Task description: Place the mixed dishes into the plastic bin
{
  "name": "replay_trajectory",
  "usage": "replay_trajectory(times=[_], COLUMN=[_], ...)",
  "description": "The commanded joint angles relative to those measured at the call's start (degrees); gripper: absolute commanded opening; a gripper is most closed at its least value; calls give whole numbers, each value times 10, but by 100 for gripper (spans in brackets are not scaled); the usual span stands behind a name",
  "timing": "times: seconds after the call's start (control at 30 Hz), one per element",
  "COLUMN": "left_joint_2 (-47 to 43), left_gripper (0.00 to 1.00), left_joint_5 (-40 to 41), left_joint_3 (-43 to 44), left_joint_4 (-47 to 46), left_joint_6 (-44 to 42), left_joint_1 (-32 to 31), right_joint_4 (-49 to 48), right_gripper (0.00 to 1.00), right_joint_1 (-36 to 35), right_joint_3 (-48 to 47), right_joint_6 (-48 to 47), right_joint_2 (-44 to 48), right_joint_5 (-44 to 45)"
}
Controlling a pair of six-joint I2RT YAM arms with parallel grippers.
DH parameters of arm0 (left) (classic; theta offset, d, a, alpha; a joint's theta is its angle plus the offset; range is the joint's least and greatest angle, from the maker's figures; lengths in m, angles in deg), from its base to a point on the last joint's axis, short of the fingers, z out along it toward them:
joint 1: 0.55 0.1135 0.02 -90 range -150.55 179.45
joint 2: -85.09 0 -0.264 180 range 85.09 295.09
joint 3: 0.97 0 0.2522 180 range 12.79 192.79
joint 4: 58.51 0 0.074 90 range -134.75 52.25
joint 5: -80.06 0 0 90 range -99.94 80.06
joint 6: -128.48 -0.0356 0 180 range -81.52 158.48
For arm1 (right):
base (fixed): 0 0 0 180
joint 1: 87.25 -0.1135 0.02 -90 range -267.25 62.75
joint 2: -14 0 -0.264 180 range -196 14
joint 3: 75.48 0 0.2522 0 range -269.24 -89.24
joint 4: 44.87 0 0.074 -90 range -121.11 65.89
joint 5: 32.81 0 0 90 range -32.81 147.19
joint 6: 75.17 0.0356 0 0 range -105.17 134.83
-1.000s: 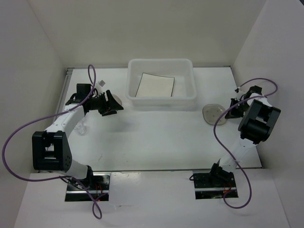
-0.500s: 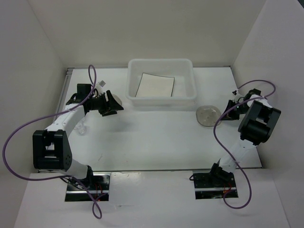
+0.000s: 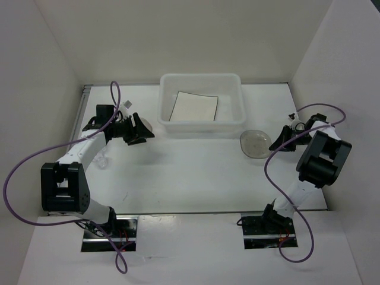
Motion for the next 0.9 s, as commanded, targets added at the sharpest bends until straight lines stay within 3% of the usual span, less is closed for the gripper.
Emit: replay_trajectory(times=[0.0,0.37,0.57,0.7,0.77,0.87], left_joint_2=[-7,-12,-18,-18,-18,-18], left_gripper=[69,69,69,69,69,69], left_joint_5=[-12,-12,-7,-2,-2,-2], left_joint_3=[-5,-5,-5,-5,-5,-5], left_joint_4=[-21,-21,-10,-10,-10,-10], left_joint_6=[-2,-2,-2,-8,-8,-8], left_joint_1=[-2,-2,-2,-2,-2,-2], right_joint_4=[18,32,85,126,126,41], right_gripper=[0,0,0,0,0,0], right_joint_1=[-15,-128,-135,-170,-187,-205], right_joint_3=[22,33,-10,-69,-138,-232], right_joint_6=[-28,-54,-116,-131,-106,20], right_joint_2=[43,90,128,143,135,117], right_joint_5=[-45,-77,-152,-158,-148,-139])
